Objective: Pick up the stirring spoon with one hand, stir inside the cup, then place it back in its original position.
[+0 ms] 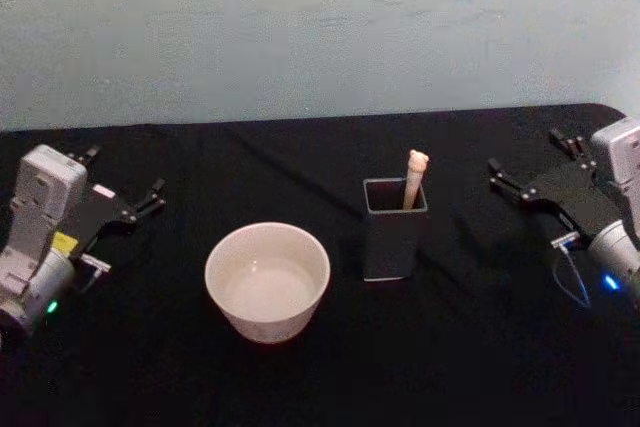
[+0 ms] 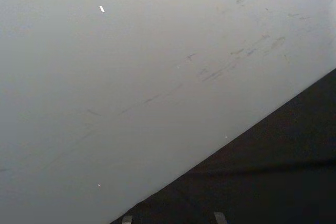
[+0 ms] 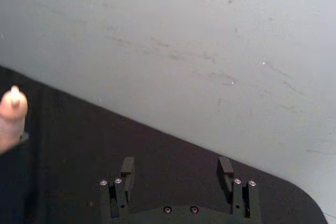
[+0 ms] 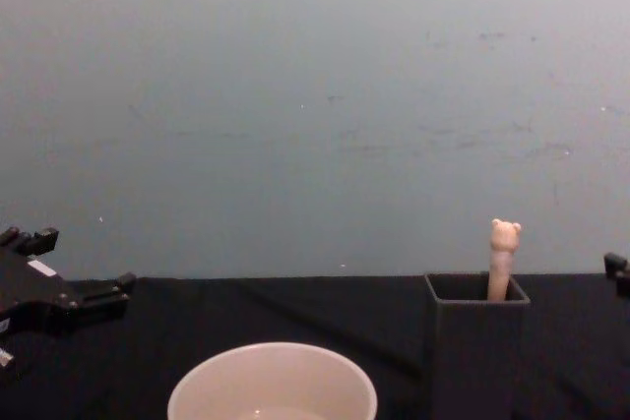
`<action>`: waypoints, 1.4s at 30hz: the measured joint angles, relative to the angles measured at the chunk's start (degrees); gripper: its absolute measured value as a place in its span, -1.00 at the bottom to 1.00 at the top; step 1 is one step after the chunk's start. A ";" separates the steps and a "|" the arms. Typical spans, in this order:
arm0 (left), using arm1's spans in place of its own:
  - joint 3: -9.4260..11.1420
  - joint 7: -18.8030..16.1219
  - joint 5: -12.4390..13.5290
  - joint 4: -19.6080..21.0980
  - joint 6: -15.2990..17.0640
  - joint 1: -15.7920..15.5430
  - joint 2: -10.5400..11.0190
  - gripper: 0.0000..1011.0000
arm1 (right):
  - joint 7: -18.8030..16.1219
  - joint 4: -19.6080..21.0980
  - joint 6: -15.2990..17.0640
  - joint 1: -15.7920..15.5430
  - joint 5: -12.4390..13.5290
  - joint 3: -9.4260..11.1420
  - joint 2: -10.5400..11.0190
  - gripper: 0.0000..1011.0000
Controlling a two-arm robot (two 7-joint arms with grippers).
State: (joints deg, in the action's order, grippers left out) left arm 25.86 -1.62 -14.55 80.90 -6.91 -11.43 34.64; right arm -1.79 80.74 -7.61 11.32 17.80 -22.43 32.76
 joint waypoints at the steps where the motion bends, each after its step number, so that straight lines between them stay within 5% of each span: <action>1: 0.00 0.00 0.00 0.00 0.00 0.00 0.00 0.98 | -0.36 0.05 -0.11 -0.05 0.46 0.25 -0.10 0.98; 10: 0.00 0.00 0.00 0.00 0.00 0.00 0.00 0.98 | -8.72 1.83 -0.88 -1.35 10.41 4.85 -1.33 0.98; 18: 0.00 0.00 0.00 0.00 0.00 0.00 0.00 0.98 | -14.67 4.09 -1.76 -2.38 14.23 6.44 -1.71 0.98; 29: 0.00 0.00 0.00 0.00 0.00 0.00 0.00 0.98 | -21.57 5.68 -2.21 -3.86 13.98 5.36 -1.50 0.98; 42: 0.00 0.00 0.00 0.00 0.00 0.00 0.00 0.98 | -24.27 4.20 -0.51 -3.13 11.05 3.94 -3.02 0.98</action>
State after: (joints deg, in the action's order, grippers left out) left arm 25.86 -1.62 -14.55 80.90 -6.91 -11.43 34.64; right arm -26.05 84.94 -8.13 8.19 28.84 -18.49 29.75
